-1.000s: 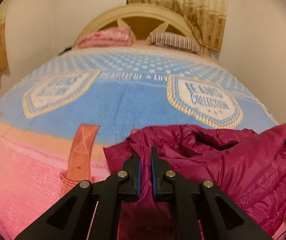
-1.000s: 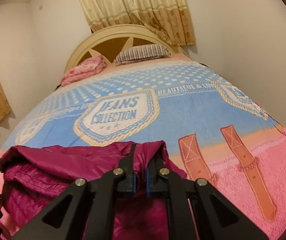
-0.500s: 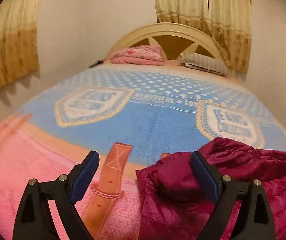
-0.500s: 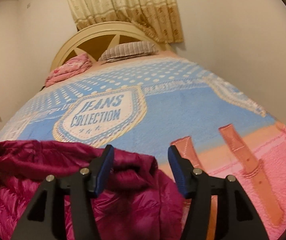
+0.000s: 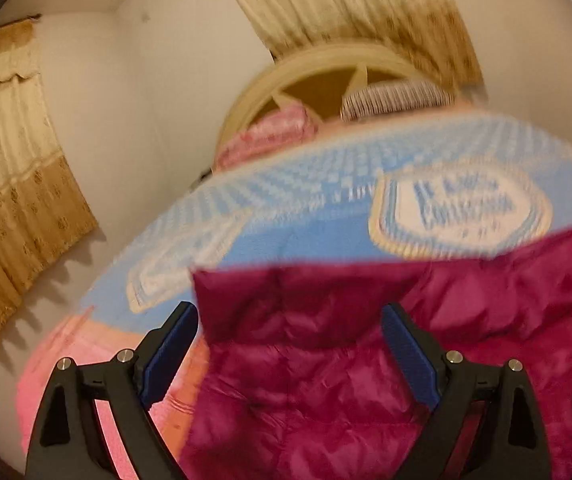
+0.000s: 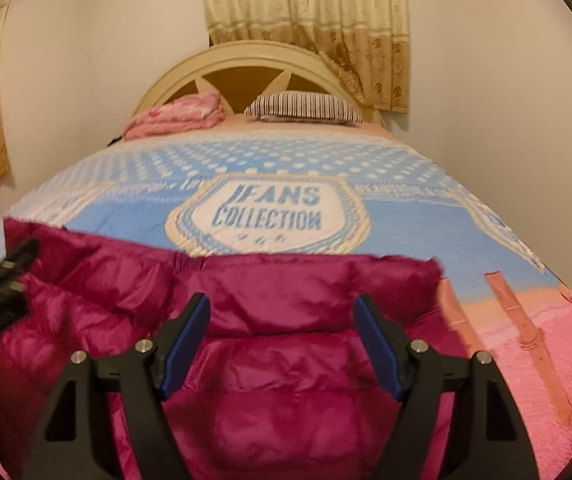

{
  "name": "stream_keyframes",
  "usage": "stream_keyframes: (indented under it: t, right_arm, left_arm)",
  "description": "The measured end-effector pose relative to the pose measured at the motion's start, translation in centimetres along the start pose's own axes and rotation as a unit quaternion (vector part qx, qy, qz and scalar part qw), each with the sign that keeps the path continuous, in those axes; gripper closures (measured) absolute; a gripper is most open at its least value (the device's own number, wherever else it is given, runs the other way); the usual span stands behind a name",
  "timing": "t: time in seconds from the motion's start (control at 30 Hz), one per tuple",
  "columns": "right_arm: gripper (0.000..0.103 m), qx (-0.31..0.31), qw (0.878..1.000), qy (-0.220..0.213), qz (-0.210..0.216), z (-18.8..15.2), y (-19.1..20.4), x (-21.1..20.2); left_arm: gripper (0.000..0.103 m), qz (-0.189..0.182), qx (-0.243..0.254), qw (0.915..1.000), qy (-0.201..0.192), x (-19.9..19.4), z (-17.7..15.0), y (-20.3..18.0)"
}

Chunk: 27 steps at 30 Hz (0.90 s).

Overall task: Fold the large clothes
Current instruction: 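Fold the held jacket end over onto the rest with both grippers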

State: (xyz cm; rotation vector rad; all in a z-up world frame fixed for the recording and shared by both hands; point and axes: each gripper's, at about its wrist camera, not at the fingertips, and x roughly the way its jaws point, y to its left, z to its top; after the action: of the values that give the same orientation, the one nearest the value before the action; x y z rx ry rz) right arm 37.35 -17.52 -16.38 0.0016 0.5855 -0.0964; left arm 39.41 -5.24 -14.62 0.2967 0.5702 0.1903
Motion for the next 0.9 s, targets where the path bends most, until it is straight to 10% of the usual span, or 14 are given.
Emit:
stream_keyframes:
  t: [0.9]
  right_arm:
    - [0.022, 0.041, 0.996, 0.082, 0.014, -2.9, -1.0, 5.6]
  left_arm:
    - [0.005, -0.054, -0.046, 0.9923, 0.101, 6.4, -3.4, -1.1]
